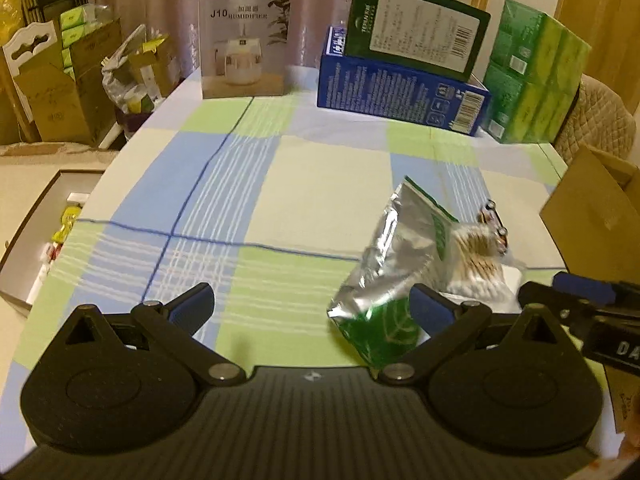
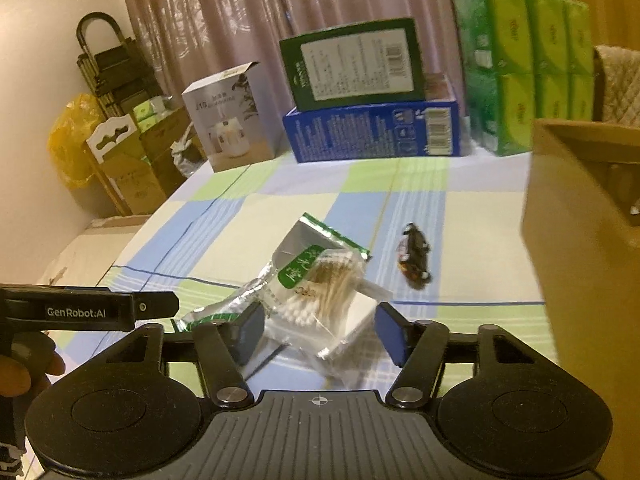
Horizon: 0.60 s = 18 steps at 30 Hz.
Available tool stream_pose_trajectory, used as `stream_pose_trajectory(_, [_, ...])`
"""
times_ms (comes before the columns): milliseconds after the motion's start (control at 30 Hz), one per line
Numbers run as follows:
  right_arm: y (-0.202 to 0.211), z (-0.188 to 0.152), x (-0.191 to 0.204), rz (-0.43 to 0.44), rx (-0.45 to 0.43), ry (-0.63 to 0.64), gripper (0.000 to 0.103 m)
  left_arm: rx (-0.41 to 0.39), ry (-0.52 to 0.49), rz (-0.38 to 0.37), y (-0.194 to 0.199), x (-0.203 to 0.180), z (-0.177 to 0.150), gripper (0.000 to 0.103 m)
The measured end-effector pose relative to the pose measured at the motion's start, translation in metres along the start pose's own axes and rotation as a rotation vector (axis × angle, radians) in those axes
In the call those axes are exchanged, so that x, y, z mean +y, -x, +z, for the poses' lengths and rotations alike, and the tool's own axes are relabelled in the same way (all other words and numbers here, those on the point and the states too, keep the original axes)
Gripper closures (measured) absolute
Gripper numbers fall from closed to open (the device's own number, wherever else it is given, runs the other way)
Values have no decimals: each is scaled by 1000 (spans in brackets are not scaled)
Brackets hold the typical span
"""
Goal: Organize objects
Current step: 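Approach the silver snack bag with the left tool while the right tool approaches the cotton swab bag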
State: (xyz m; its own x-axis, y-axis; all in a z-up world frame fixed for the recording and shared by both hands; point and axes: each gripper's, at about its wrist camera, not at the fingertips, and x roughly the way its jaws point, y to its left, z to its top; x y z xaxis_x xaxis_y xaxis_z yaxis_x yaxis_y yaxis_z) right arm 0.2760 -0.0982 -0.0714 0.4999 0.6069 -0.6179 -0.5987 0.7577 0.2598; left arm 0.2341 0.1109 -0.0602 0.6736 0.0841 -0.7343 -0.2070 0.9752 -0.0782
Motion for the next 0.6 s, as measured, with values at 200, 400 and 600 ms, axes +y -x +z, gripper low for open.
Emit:
stream_pose_trajectory(200, [-31, 7, 8, -49, 22, 57, 49, 6, -20, 34, -17, 6, 10, 1])
stream_pose_trajectory(400, [-55, 1, 14, -95, 50, 110, 49, 13, -1, 10, -20, 9, 11, 1])
stream_pose_trajectory(600, [-60, -1, 19, -98, 69, 133, 68, 21, -10, -14, -21, 6, 10, 1])
